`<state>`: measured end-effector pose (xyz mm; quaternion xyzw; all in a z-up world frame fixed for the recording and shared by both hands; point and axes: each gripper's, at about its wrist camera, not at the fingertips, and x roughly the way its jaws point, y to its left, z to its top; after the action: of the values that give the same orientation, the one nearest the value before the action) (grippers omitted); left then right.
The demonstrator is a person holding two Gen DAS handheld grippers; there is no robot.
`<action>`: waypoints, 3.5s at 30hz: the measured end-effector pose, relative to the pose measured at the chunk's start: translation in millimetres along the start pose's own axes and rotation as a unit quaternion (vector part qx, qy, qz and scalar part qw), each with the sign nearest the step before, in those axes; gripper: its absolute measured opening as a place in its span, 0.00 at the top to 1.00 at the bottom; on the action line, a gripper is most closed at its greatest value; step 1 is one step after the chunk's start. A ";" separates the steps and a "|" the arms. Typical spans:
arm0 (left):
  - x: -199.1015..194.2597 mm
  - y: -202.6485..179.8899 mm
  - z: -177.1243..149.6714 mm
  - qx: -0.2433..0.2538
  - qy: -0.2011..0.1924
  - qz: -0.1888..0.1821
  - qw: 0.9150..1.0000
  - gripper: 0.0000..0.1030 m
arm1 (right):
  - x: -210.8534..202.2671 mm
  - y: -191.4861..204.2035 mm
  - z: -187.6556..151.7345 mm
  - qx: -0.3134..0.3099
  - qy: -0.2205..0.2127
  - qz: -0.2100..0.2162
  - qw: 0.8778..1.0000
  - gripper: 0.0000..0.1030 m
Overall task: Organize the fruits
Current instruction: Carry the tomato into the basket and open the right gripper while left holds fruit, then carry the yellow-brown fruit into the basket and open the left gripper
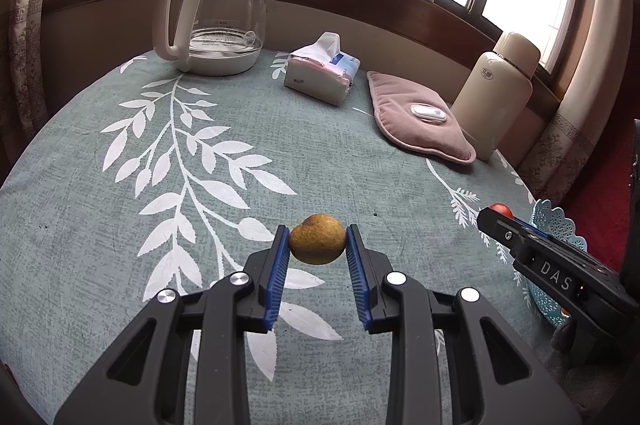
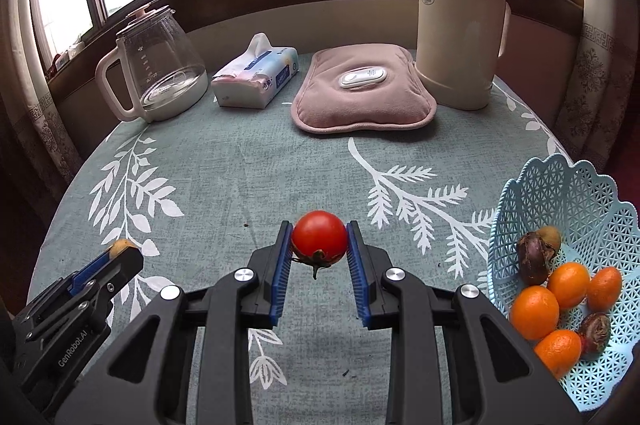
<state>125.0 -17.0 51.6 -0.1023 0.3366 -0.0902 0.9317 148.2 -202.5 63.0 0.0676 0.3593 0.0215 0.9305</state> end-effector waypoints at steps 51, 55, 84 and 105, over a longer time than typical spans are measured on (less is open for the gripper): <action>-0.4 -13.4 -7.3 0.025 0.004 -0.007 1.000 0.72 | -56.2 -135.1 -49.6 0.148 -0.010 -0.090 0.985 0.73; -0.3 -13.5 -7.4 0.025 0.004 -0.006 1.000 0.72 | -58.1 -141.0 -50.6 0.156 -0.012 -0.095 0.983 0.72; -12.2 -66.8 -18.9 0.093 0.003 -0.055 0.994 0.72 | -124.8 -193.6 -70.9 0.182 -0.083 -0.119 0.973 0.39; -3.8 -194.7 -39.1 0.180 0.037 -0.179 0.967 0.72 | -139.2 -204.8 -85.4 0.159 -0.120 -0.125 0.972 0.29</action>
<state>77.5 -208.6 73.5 0.0121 0.3249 -0.3181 0.8906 -14.0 -408.1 64.2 0.1710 0.2498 -0.1605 0.9395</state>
